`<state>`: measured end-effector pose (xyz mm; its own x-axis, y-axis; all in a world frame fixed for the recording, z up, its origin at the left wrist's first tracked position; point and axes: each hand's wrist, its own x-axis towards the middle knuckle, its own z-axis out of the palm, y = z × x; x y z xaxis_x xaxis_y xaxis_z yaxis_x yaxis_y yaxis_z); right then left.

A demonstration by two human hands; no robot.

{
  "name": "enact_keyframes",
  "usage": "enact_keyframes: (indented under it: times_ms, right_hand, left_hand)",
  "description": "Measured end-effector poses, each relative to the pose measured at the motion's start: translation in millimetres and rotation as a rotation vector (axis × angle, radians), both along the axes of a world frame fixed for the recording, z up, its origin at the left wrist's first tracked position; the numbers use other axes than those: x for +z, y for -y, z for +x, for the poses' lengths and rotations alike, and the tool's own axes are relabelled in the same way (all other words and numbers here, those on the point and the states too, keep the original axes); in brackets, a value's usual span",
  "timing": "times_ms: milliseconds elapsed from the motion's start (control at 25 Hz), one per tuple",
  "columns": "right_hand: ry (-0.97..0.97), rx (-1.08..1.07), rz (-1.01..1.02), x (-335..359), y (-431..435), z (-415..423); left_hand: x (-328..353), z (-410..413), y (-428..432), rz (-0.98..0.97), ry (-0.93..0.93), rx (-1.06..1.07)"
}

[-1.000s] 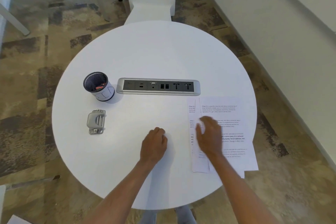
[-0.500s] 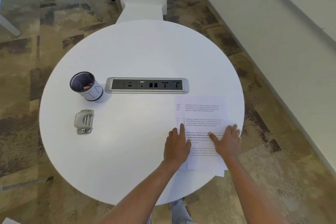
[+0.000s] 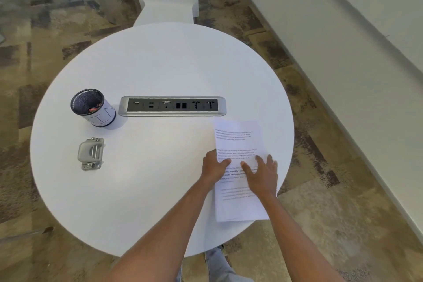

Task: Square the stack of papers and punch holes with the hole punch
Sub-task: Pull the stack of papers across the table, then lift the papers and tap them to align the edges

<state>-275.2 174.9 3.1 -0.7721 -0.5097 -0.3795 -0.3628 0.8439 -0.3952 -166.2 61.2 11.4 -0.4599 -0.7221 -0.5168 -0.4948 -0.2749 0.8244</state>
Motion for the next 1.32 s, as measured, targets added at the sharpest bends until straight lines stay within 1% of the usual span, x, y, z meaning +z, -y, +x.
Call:
enact_keyframes:
  times_ms: [40, 80, 120, 160, 200, 240, 280, 320, 360, 400, 480, 560, 640, 720, 800, 840, 960, 1040, 1080, 1200, 1320]
  right_hand:
    - [0.037, -0.084, -0.12, 5, -1, -7]
    - [0.116, -0.184, -0.247, 12, -3, -18]
    - [0.243, -0.258, -0.36, 20, -5, -31]
    - [0.422, -0.284, -0.465, 29, -6, -45]
    - [0.633, -0.255, -0.541, 36, -6, -57]
    - [0.83, -0.196, -0.567, 44, -3, -64]
    - [0.967, -0.134, -0.564, 50, 2, -67]
    - [1.038, -0.07, -0.544, 56, 9, -66]
    - [1.034, -0.007, -0.525, 62, 18, -62]
    - [0.989, 0.039, -0.529, 68, 28, -58]
    - [0.894, 0.078, -0.627, 84, 49, -50]
    - [0.851, 0.133, -0.741, 102, 68, -46]
    - [0.815, 0.22, -0.8, 118, 82, -44]
    - [0.806, 0.273, -0.823, 125, 90, -41]
    - [0.816, 0.273, -0.802, 118, 92, -37]
    - [0.809, 0.265, -0.765, 109, 91, -33]
    - [0.736, 0.218, -0.568, 76, 83, -22]
    - [0.673, 0.177, -0.521, 65, 84, -18]
    - [0.653, 0.166, -0.521, 65, 87, -17]
    - [0.657, 0.165, -0.558, 78, 95, -15]
    - [0.663, 0.216, -0.624, 95, 96, -20]
  left_hand:
    - [2, 2, 2, -0.004, -0.037, -0.011]
    - [7, 5, 7, 0.001, -0.079, -0.019]
    - [12, 9, 12, 0.013, -0.126, -0.032]
    - [20, 14, 19, 0.027, -0.175, -0.052]
    - [28, 19, 27, 0.039, -0.228, -0.068]
    - [37, 25, 35, 0.048, -0.279, -0.078]
    - [47, 30, 43, 0.053, -0.322, -0.083]
    - [56, 35, 50, 0.058, -0.355, -0.079]
    - [65, 40, 56, 0.058, -0.38, -0.069]
    - [74, 44, 63, 0.052, -0.397, -0.059]
    - [91, 51, 75, 0.014, -0.423, -0.04]
    - [109, 57, 87, -0.039, -0.486, -0.012]
    - [125, 64, 100, -0.106, -0.57, -0.002]
    - [132, 70, 110, -0.152, -0.605, -0.024]
    - [126, 80, 113, -0.168, -0.567, -0.05]
    - [118, 85, 112, -0.168, -0.513, -0.057]
    - [89, 98, 103, -0.15, -0.308, -0.052]
    - [81, 101, 102, -0.201, -0.233, -0.029]
    - [80, 101, 104, -0.224, -0.242, -0.025]
    - [90, 101, 108, -0.288, -0.365, -0.085]
    - [105, 98, 116, -0.245, -0.413, 0.03]
